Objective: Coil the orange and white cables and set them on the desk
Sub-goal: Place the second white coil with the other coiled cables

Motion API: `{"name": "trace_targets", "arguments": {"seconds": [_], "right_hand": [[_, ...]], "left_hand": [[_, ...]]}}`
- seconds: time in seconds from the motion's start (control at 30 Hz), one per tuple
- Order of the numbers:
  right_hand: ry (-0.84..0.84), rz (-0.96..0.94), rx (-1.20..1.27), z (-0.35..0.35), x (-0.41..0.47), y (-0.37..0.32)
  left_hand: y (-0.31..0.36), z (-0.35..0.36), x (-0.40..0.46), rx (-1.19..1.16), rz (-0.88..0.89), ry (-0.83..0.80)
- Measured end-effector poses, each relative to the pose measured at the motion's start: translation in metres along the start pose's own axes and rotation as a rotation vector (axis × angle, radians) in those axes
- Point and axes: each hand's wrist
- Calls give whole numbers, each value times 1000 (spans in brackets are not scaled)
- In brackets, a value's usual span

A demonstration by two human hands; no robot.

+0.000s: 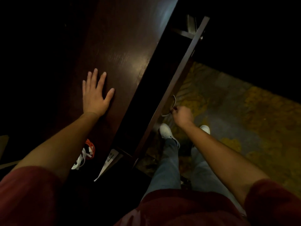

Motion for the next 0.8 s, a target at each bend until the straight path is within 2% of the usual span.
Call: {"name": "trace_targets", "arguments": {"seconds": [0.2, 0.27, 0.4, 0.6, 0.7, 0.73, 0.8], "right_hand": [[38, 77, -39, -22, -19, 39], [34, 63, -84, -30, -23, 50], [-7, 38, -141, -47, -29, 67], [-16, -35, -163, -61, -40, 86], [64, -76, -173, -88, -54, 87], [136, -101, -178, -102, -57, 83], [363, -228, -234, -133, -65, 65]], "left_hand": [[1, 0, -1, 24, -34, -55], [6, -1, -2, 18, -59, -57], [32, 0, -7, -12, -229, -15], [36, -10, -3, -57, -270, -65], [39, -23, 4, -146, -307, -132], [41, -29, 6, -149, -297, -133], [45, -44, 5, -67, -234, -32]]}}
Point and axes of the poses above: each hand's wrist, its own x-axis towards the middle knuckle, its own z-axis out of the palm, y = z × x, and after that the axes turned 9 degrees about y, right-handed
